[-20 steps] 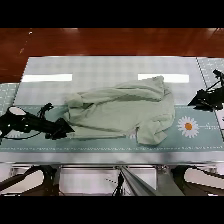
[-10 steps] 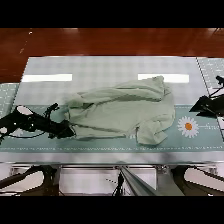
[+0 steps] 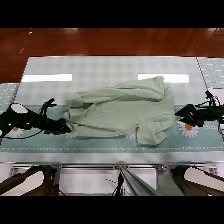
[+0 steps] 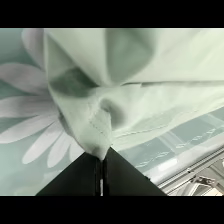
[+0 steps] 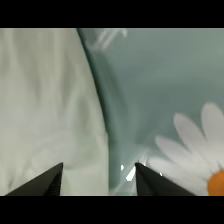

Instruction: Fold the shirts.

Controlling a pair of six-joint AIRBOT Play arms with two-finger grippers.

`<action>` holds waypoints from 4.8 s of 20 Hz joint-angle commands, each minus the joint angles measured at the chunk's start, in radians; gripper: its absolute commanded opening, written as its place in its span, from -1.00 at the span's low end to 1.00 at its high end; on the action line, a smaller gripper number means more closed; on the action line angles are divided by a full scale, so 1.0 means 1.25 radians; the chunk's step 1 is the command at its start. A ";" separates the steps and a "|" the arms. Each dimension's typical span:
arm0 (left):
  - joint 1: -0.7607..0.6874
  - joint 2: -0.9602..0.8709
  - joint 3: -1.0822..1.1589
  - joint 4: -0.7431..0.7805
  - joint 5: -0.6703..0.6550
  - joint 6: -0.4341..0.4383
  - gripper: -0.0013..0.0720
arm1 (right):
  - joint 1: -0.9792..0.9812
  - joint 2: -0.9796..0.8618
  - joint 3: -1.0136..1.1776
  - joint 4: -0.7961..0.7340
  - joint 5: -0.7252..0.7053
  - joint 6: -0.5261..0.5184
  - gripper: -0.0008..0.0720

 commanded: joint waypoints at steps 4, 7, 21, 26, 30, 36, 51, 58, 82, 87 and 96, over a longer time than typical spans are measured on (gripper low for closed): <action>0.000 0.009 0.039 -0.006 -0.007 0.002 -0.89 | 0.145 -0.011 -0.022 -0.006 -0.193 0.055 -0.20; 0.000 0.009 0.049 -0.006 -0.011 0.002 -0.89 | 0.222 -0.043 -0.022 -0.053 -0.237 0.131 -0.20; -0.001 0.282 0.642 -0.230 0.083 0.094 -0.89 | 0.220 0.352 0.501 0.104 -0.168 -0.107 -0.91; 0.000 0.413 0.908 -0.161 0.285 0.112 -0.89 | 0.220 0.510 0.706 0.034 -0.334 -0.016 -0.91; 0.000 0.497 0.944 -0.053 0.238 0.022 -0.90 | 0.220 0.566 0.804 -0.137 -0.194 0.146 -0.91; 0.000 0.579 0.945 0.167 0.005 -0.161 -0.90 | 0.220 0.580 0.912 -0.289 0.010 0.188 -0.91; -0.002 0.255 0.671 0.207 -0.180 -0.157 -0.89 | 0.419 -0.013 0.906 -0.425 0.351 0.160 -0.91; -0.002 -0.075 0.672 0.184 0.069 -0.123 -0.89 | 0.463 -0.268 0.906 -0.365 0.031 0.244 -0.91; 0.000 -0.372 0.671 0.099 -0.033 -0.119 -0.89 | 0.463 -0.457 0.905 -0.396 0.265 0.309 -0.91; 0.002 -0.375 0.671 0.142 -0.053 -0.160 -0.89 | 0.463 -0.461 0.905 -0.419 0.285 0.329 -0.90; 0.146 -0.313 0.680 0.158 -0.314 -0.161 0.56 | 0.393 -0.378 0.872 -0.641 0.545 0.269 -0.12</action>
